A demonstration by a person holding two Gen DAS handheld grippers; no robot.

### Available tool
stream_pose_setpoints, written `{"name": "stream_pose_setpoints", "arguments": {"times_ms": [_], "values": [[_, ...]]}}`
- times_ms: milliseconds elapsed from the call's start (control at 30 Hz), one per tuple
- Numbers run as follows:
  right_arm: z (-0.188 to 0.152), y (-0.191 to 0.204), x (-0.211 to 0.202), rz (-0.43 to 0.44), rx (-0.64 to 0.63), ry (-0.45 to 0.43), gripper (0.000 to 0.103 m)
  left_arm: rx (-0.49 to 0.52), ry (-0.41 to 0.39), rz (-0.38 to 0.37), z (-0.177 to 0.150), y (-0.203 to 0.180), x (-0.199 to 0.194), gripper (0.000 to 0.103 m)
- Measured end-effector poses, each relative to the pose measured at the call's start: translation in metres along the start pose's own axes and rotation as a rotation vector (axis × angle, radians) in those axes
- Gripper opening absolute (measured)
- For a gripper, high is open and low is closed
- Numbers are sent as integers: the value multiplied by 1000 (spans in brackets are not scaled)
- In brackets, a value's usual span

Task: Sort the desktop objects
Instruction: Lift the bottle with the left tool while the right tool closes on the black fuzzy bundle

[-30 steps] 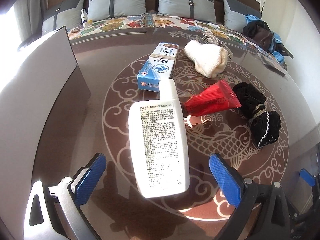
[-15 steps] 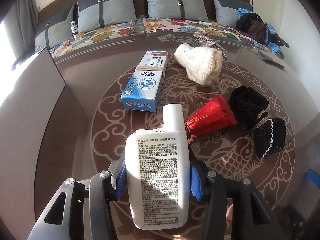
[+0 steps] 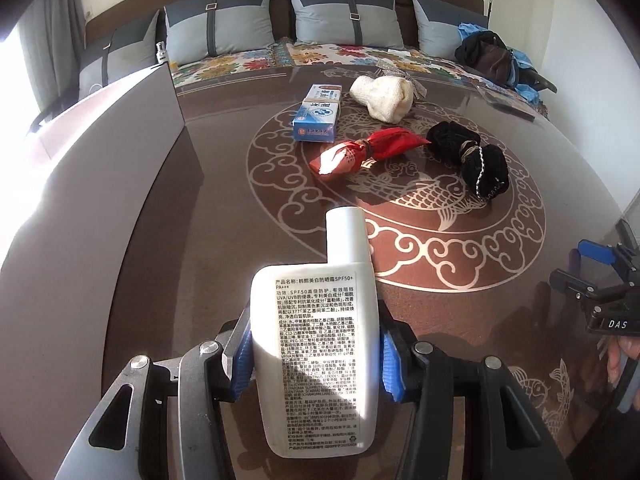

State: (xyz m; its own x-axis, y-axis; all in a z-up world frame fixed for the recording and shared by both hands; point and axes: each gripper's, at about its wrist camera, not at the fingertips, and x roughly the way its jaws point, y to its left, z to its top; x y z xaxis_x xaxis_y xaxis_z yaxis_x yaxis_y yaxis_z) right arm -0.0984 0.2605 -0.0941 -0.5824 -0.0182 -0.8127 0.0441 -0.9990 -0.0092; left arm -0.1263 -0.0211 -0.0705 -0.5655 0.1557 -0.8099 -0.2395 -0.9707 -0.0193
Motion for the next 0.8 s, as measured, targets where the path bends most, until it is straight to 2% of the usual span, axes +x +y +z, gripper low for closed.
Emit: {"name": "stream_pose_setpoints", "arguments": {"times_ms": [100,233,300,400,433,467,500,567,633,800], "values": [[22,-1,1,82,14,14,102,-34,-11,-16,-7,8,-12,51],[83,21,6,156,24,10,102,-71,-28,-40,-8,15,-25,51],[114,40,21,158,1,45,102,-80,-35,-47,-7,17,-32,51],[143,61,55,118,-16,128,90,-93,-50,-57,-7,23,-46,51],[146,64,67,110,-12,165,85,-100,-55,-62,-8,27,-51,51],[148,65,77,103,-9,196,70,-109,-59,-69,-9,30,-56,51],[147,66,85,103,-11,220,61,-114,-65,-75,-10,34,-60,51],[145,68,79,84,-51,179,34,-126,-71,-85,-11,40,-66,51],[139,65,69,98,-59,158,34,-149,-71,-112,-14,45,-71,51],[115,58,11,134,-105,91,34,-167,-105,-180,-15,47,-96,51]]}}
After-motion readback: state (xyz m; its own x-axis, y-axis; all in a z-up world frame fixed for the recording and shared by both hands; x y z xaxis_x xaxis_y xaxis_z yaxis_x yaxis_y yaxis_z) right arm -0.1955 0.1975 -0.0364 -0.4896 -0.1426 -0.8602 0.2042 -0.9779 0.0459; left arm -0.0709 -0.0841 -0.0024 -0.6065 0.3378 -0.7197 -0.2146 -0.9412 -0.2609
